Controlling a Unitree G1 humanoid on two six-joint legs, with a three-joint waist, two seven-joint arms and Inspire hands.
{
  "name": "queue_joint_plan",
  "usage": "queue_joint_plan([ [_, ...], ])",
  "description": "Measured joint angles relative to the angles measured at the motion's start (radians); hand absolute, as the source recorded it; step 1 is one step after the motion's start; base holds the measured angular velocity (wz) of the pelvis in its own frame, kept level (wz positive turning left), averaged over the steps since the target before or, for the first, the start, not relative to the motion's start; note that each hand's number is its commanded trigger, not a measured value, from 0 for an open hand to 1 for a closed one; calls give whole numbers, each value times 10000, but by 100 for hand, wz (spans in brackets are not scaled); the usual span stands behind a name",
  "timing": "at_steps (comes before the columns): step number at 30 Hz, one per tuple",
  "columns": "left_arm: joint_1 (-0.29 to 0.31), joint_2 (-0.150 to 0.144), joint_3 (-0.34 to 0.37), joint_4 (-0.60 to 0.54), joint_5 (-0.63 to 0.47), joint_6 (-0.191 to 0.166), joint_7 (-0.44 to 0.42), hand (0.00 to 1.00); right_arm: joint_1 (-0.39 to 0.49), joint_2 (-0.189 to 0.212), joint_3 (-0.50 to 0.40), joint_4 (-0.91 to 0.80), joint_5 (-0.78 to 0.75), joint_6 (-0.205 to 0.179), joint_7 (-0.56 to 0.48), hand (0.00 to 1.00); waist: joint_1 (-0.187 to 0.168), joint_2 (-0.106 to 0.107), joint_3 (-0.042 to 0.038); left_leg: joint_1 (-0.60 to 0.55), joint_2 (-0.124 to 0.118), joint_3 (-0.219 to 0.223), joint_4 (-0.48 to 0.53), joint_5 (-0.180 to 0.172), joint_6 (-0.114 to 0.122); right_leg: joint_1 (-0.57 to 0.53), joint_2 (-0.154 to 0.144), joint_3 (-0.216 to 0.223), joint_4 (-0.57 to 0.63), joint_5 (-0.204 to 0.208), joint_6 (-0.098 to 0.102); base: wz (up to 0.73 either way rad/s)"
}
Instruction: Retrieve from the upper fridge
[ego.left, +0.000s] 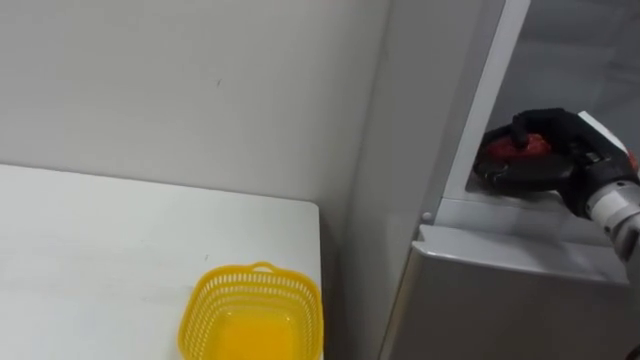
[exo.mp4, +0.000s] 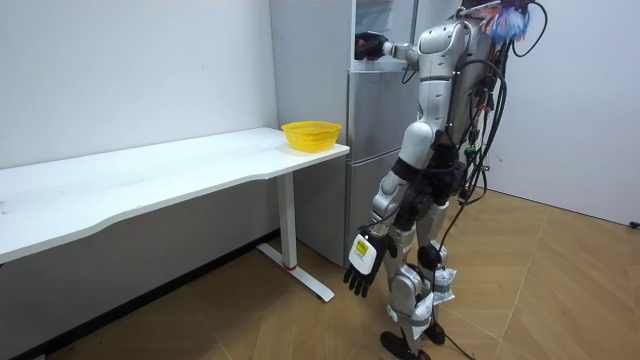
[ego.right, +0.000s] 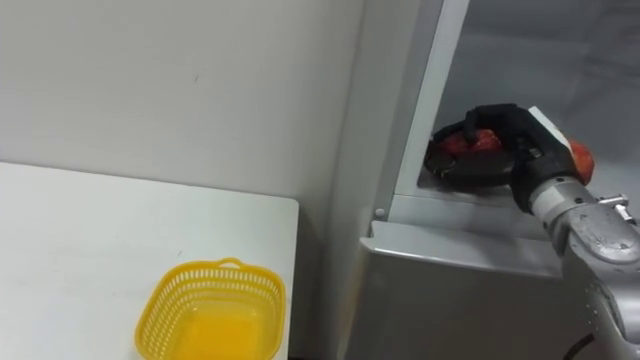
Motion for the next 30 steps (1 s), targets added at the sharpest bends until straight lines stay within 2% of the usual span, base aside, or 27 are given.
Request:
queue_joint_plan([
  [2,81,-1,-1,0,-24,-9,126,0,153,0,18,-291,-164,1,-192,100,26,41,-6,3,2,4,-3,0,0,0,1,1,1,1,-1,0],
  [5,168,-32,1,11,-71,-23,156,0,462,4,-7,-830,-321,-6,-577,100,88,221,-4,16,-1,3,-1,1,2,16,-4,25,2,2,-1,0],
  [7,203,-55,2,27,-76,-48,155,0,776,13,-87,-1388,-457,-14,-732,100,70,361,-62,19,-1,-5,-6,2,2,23,-6,9,2,2,-1,0],
  [8,205,-64,0,32,-78,-54,157,0,844,19,-86,-1525,-506,-23,-759,100,76,407,-62,22,-1,-10,-6,3,1,28,-7,8,5,1,-1,0],
  [10,191,-131,-47,31,-77,-102,166,0,1088,184,-78,-2188,-885,-29,-1039,100,76,572,-47,33,0,1,-6,5,0,33,-12,12,21,1,-1,0],
  [12,191,-168,-89,38,-73,-153,213,0,1292,415,-111,-2583,-1088,-55,-1348,100,47,643,-29,45,2,14,-6,7,-3,35,-11,18,31,0,-3,0],
  [19,185,-183,-694,32,-123,-187,330,0,1422,826,-74,-2870,-1063,-81,-1931,100,-138,579,-8,6,-6,42,19,9,-7,25,-15,32,-19,-4,-5,-1],
  [26,207,-196,-706,35,-302,-376,363,0,1897,1032,-7,-3840,-1243,-44,-2702,100,-146,584,-19,-30,-4,105,7,8,-6,-79,11,159,-21,-8,-7,-5],
  [30,202,-216,-684,69,-432,-400,403,0,2376,1212,-14,-4915,-2138,7,-3325,100,-151,669,-35,-65,2,117,-10,9,-6,-161,21,183,-10,-6,-7,-2],
])
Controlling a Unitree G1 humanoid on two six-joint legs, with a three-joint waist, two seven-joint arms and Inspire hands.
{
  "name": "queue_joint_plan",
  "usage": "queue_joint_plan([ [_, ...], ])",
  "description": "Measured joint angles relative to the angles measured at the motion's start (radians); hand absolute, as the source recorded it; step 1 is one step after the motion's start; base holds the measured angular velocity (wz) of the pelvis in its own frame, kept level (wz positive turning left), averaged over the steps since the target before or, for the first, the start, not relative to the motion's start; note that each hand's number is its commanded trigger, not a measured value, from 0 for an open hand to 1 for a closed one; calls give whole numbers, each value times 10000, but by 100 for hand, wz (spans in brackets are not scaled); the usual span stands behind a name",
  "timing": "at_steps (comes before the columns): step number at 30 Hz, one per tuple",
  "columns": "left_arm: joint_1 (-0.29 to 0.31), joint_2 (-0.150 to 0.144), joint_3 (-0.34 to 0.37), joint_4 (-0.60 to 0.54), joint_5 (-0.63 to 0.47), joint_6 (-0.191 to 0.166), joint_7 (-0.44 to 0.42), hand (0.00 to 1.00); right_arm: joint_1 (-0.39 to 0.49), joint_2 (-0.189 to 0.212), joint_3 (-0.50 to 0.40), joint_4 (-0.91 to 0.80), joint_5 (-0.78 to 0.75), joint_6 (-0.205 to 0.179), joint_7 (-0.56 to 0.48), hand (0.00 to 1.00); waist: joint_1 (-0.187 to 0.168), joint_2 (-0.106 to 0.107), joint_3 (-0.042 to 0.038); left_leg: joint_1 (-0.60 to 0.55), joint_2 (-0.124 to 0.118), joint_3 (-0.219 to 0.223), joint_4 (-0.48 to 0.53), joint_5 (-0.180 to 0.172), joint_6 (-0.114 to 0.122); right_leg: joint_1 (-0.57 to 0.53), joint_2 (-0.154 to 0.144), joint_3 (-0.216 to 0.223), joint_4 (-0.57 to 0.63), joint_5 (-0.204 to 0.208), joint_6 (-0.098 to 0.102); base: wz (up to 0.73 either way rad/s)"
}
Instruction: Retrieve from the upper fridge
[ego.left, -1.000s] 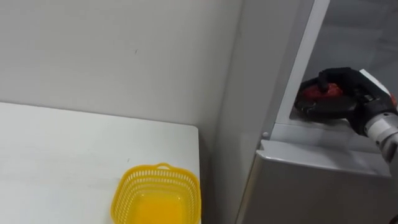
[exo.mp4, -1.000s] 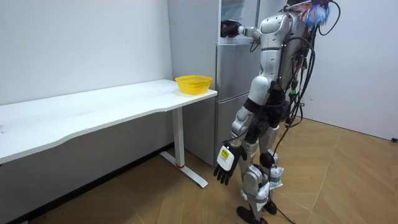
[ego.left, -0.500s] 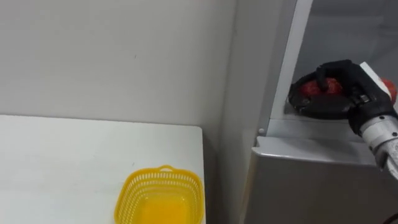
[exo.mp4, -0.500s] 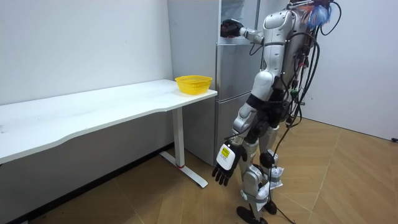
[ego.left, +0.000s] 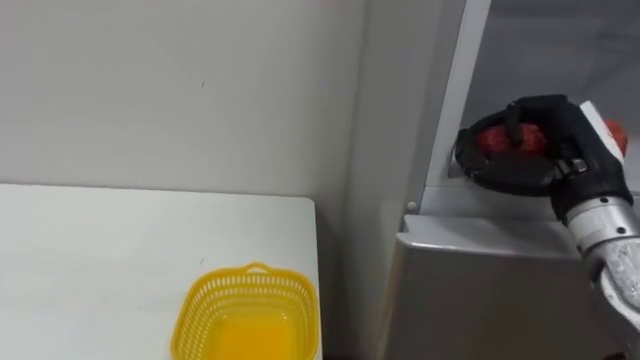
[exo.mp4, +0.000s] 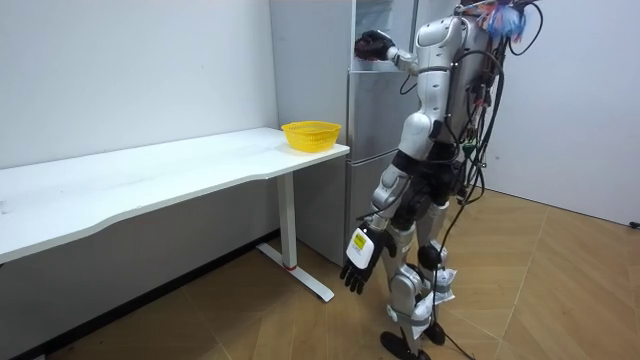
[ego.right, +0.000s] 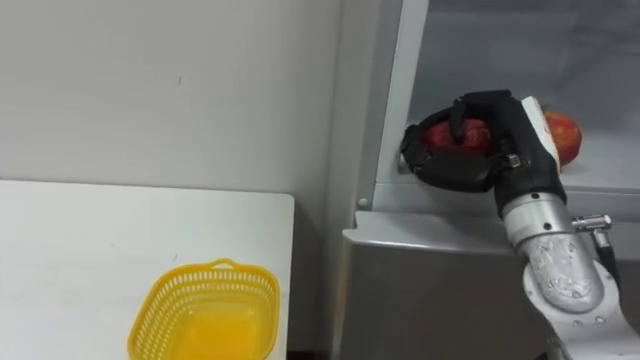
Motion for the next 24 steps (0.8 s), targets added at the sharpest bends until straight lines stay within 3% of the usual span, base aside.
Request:
queue_joint_plan([
  [5,-33,-106,-4,361,-20,-357,254,0,546,427,-1,-1235,-1650,-34,-583,100,-2,132,-19,61,3,3,2,1,0,18,2,23,1,0,1,0],
  [10,-97,-260,-7,615,-20,-580,319,0,1145,1206,75,-2968,-3102,-766,-1219,100,36,221,5,68,4,34,-137,-1,0,11,14,97,21,1,1,-2],
  [14,-101,-327,-16,834,-2,-595,291,0,1268,1213,153,-3862,-3628,-974,-1551,100,74,231,-8,73,3,45,-161,0,0,-8,20,136,31,3,-2,-1],
  [16,-86,-357,-14,833,41,-597,263,0,1307,1218,260,-4247,-4188,-1317,-1838,100,70,205,-24,75,6,47,-161,5,-7,-3,22,117,24,5,-5,0],
  [20,-168,-363,-33,845,27,-713,267,0,1397,1317,539,-4631,-4874,-1634,-2021,100,89,164,-24,72,9,49,-163,7,-9,8,19,88,29,9,-9,0],
  [24,-333,-257,-770,846,-82,-828,259,0,1392,1539,1458,-4819,-5284,-1778,-2043,100,199,112,8,92,12,44,-169,7,-9,18,22,81,39,9,-8,0],
])
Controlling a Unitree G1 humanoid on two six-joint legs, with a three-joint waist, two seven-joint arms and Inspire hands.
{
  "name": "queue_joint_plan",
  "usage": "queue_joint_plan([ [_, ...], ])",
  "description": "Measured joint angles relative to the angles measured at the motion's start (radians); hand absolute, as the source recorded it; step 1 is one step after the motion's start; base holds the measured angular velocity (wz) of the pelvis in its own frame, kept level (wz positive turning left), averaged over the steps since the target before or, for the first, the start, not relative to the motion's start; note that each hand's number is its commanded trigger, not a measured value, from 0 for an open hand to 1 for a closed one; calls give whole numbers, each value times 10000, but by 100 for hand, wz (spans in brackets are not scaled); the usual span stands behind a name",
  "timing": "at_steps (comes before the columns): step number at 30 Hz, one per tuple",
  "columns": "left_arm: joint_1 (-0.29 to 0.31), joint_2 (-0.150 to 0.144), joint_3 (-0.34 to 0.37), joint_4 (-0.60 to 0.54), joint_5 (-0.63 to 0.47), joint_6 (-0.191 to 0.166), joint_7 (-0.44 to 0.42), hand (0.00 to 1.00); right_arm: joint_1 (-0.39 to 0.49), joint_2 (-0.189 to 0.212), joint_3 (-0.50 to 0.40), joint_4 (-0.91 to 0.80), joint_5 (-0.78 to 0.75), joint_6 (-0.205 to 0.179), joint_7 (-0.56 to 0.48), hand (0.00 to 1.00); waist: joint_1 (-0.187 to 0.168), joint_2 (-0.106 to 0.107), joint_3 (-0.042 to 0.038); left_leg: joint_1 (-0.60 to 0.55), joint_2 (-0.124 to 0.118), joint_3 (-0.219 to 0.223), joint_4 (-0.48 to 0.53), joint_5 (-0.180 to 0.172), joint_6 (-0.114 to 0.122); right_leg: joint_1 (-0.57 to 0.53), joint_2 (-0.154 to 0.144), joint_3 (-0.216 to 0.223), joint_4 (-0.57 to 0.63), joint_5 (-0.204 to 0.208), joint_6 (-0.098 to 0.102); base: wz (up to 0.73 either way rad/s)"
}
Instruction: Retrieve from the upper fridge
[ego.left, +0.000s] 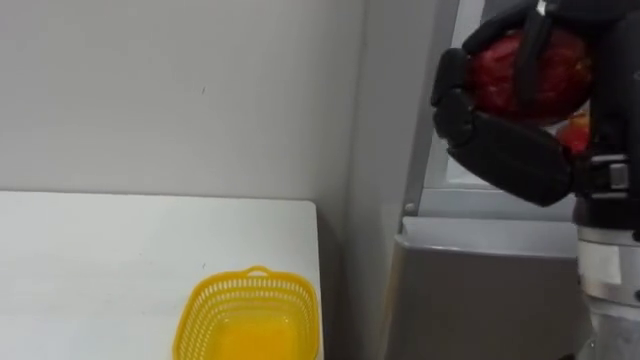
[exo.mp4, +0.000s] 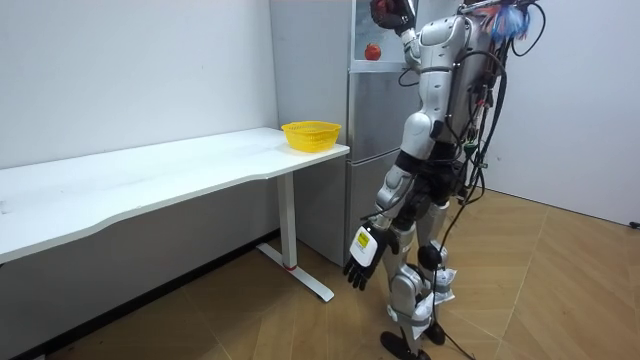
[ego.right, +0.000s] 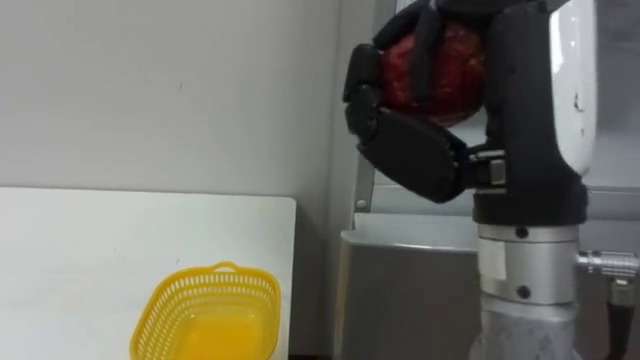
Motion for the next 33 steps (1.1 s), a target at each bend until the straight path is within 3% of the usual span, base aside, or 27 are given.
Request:
queue_joint_plan([
  [3,-175,0,-142,-3,5,-204,-110,0,0,6,590,2,-441,-113,159,100,165,-139,94,-2,7,4,-15,1,-2,-2,7,10,-4,0,0,0],
  [14,-256,98,-332,-7,32,-176,-218,0,-26,43,2012,409,-1290,-196,1459,100,626,-293,109,-10,-10,-111,-80,1,1,15,2,-72,-49,-1,6,3],
  [19,-350,179,-375,-12,53,-161,-450,0,-26,51,2521,1436,-1554,112,2099,100,882,-292,126,-65,-11,-120,-62,0,1,-18,-15,-201,-48,-1,7,0],
  [26,-444,277,-326,-15,110,-153,-597,0,-31,108,2548,1673,-1901,176,2300,100,1183,-281,133,-195,-36,-396,-3,1,2,-32,-34,-437,-60,-1,9,12],
  [30,-494,246,-312,-40,129,-150,-606,0,-32,128,2654,2675,-2360,189,2277,100,1453,-285,138,-187,-40,-487,5,2,2,3,-48,-551,-51,-3,12,7],
  [33,-509,272,-305,-70,130,-123,-611,0,-33,98,2930,3368,-2373,412,2314,100,1574,-320,158,-208,-47,-522,7,2,2,-7,-59,-579,-42,-8,20,3],
])
